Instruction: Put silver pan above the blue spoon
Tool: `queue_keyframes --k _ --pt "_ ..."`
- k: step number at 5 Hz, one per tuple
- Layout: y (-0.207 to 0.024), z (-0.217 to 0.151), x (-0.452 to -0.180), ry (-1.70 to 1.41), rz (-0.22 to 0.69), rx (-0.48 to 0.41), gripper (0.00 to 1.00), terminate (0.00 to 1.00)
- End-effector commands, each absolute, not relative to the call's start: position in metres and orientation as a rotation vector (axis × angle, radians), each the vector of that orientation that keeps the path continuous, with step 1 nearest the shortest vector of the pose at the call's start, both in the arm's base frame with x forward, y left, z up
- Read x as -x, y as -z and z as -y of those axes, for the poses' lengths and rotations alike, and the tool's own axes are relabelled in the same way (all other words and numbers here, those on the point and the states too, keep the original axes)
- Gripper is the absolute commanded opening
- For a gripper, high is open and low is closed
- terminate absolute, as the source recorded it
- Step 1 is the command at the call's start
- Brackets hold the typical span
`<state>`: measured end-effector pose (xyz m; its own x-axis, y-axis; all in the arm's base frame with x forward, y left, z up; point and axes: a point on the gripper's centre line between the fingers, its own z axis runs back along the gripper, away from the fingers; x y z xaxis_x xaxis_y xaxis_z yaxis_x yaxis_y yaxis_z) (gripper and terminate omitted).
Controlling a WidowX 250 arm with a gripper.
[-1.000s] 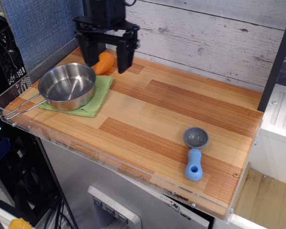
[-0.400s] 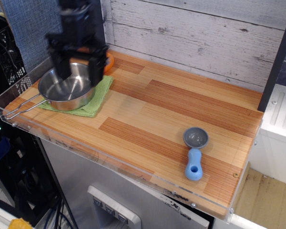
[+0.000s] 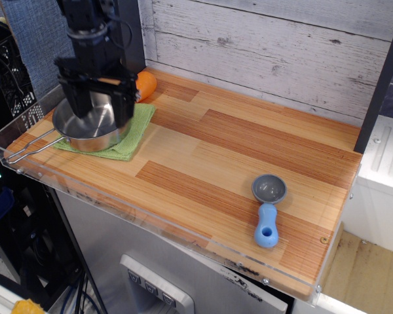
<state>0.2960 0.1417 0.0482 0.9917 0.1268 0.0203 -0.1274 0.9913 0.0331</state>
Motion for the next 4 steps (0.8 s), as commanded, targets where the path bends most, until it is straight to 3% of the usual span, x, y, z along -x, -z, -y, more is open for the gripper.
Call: queue_keyframes --k 1,2,3,4 --pt "-0.045 -0.133 -0.309 -0.130 0.022 -0.035 1.00 0.00" --pt "-0.041 -0.122 -0.310 -0.137 0.027 -0.032 1.00 0.00" --pt "-0.042 -0.117 -0.312 -0.147 0.035 -0.028 0.00 0.00" --pt "-0.040 -0.111 -0.314 -0.144 0.028 -0.023 0.00 0.00"
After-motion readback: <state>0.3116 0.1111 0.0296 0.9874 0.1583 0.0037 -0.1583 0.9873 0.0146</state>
